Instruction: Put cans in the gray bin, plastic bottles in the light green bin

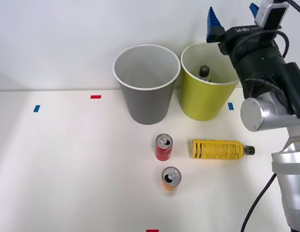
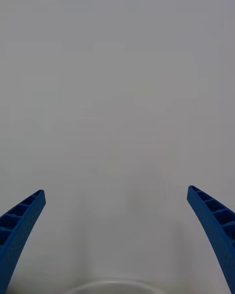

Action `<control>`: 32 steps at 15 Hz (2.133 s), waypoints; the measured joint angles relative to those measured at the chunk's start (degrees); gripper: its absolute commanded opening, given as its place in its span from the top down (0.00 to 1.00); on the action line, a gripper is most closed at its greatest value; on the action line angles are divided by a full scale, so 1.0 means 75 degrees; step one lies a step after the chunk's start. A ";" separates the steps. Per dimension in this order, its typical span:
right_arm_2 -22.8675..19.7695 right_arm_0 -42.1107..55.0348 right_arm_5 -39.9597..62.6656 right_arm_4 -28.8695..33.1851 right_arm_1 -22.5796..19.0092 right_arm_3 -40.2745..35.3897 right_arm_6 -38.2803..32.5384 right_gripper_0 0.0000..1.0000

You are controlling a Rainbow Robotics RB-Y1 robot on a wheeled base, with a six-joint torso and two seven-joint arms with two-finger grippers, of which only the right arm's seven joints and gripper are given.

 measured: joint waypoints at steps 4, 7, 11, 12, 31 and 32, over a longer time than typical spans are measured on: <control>0.0282 0.1325 -0.2104 -0.0029 0.0001 -0.0027 -0.0026 0.01; 0.0407 0.2698 -0.3107 -0.0056 0.0077 -0.0446 -0.0031 0.02; 0.0478 0.4481 -0.3273 -0.0072 0.0010 -0.1837 -0.0018 0.01; 0.0494 0.4870 -0.3279 -0.0056 -0.0021 -0.2105 -0.0009 0.01; 0.1580 0.9586 -0.4243 0.0244 -0.1034 -0.2906 0.0032 0.01; 0.1581 0.9695 -0.4249 0.0274 -0.1033 -0.2909 0.0032 0.01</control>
